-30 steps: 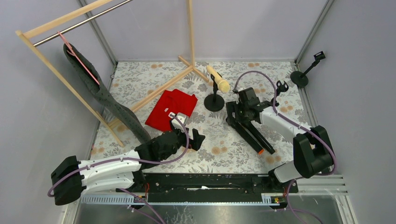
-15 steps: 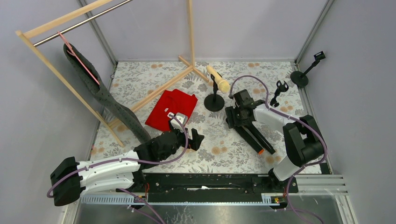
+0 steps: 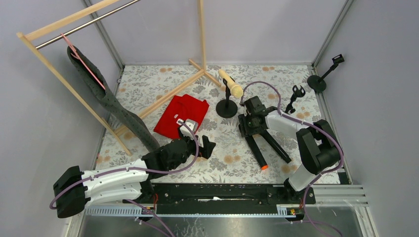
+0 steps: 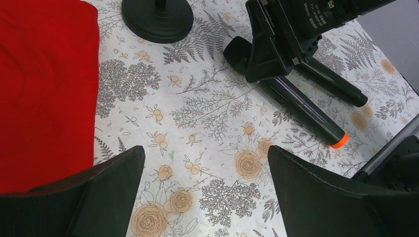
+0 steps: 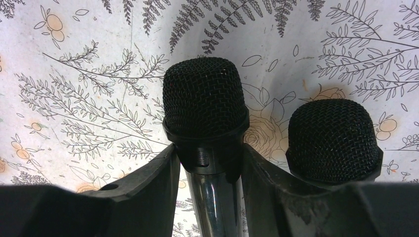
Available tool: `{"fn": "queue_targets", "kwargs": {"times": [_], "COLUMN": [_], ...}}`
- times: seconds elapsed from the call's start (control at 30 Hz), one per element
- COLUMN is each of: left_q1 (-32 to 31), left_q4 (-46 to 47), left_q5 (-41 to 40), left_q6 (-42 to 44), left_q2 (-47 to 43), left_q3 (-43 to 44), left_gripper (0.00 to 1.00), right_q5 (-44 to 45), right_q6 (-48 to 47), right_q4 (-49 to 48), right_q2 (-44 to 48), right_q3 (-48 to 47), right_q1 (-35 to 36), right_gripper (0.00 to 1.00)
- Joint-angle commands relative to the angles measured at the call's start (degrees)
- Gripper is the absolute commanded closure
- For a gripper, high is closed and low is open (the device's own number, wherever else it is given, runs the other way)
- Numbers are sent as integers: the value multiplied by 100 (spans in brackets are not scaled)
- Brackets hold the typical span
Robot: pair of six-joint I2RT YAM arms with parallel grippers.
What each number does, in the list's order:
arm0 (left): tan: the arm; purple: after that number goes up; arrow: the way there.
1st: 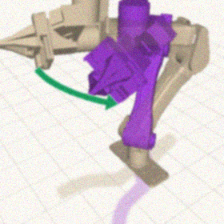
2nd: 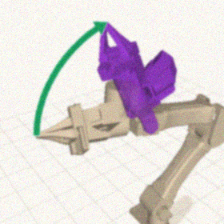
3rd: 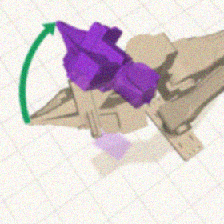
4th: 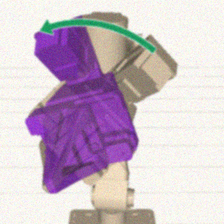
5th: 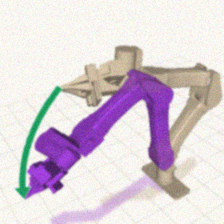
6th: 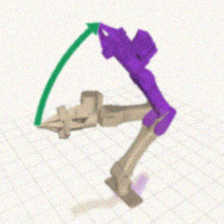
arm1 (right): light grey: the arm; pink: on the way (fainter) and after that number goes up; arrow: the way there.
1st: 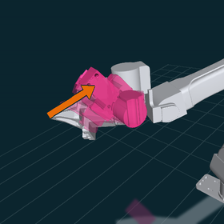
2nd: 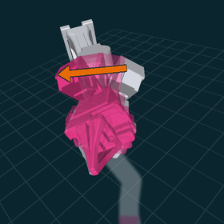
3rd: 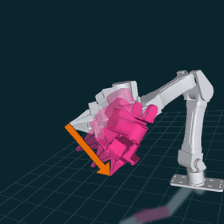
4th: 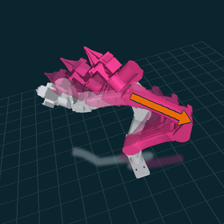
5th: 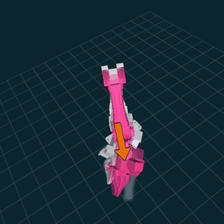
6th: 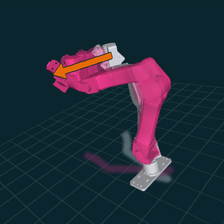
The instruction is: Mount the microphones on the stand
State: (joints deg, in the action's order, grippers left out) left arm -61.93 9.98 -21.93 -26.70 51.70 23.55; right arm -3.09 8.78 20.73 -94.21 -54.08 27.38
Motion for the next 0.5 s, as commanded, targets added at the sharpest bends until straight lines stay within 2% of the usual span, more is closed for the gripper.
{"fn": "queue_targets", "kwargs": {"times": [0.0,0.1,0.2,0.47], "left_q1": [10,14,12,14], "left_q4": [256,272,360,255], "left_q5": [-175,-211,-224,-238], "left_q6": [-120,-203,-256,-164], "left_q2": [-84,-134,-178,-199], "left_q3": [-40,-121,-215,-167], "left_gripper": [1,1,1,1], "right_q5": [6,-20,111,451], "right_q6": [-13,-73,-68,253], "right_q4": [-5,59,190,46], "right_q2": [81,337,394,170], "right_q3": [135,152,100,299], "right_q1": [64,66,65,162], "right_gripper": [75,77,71,41]}}
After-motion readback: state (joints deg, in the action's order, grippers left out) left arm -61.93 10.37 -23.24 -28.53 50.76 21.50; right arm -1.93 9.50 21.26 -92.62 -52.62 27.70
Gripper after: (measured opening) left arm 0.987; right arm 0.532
